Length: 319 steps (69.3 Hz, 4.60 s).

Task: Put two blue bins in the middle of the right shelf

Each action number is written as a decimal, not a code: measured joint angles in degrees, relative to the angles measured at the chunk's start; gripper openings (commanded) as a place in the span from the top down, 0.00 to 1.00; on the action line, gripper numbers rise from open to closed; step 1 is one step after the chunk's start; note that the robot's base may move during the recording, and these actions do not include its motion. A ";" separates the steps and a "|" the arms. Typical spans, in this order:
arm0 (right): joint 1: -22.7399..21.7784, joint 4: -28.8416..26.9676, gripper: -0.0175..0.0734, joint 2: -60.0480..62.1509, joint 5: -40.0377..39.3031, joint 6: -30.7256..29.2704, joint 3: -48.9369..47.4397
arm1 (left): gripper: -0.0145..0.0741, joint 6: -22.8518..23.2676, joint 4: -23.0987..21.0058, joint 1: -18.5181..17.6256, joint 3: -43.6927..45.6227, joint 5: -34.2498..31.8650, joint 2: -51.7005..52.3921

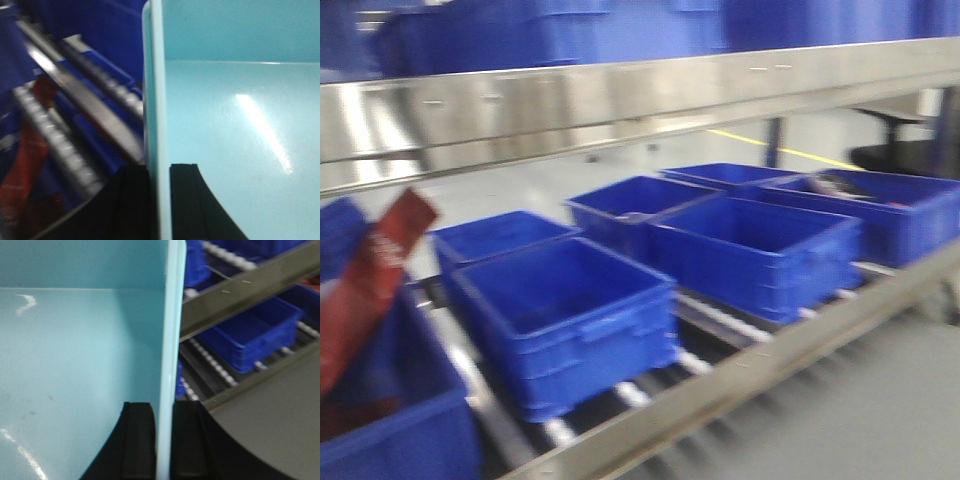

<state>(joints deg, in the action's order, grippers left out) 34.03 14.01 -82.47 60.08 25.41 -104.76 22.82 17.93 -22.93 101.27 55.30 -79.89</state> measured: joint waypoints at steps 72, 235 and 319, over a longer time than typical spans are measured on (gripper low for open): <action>0.00 -0.11 0.99 -0.08 -0.11 0.00 0.00 | 0.96 0.00 0.31 0.00 0.00 0.00 0.00; -7.96 -3.53 0.99 -16.27 2.46 -0.19 -0.23 | 0.96 0.20 -0.76 0.00 0.26 6.07 -16.72; -7.67 -3.43 0.99 -12.70 0.10 0.05 -0.95 | 0.96 2.30 2.16 -0.33 3.08 5.01 -15.17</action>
<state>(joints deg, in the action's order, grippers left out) 26.37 10.58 -95.16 60.18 25.46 -105.71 25.12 20.09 -23.26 104.36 60.31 -95.06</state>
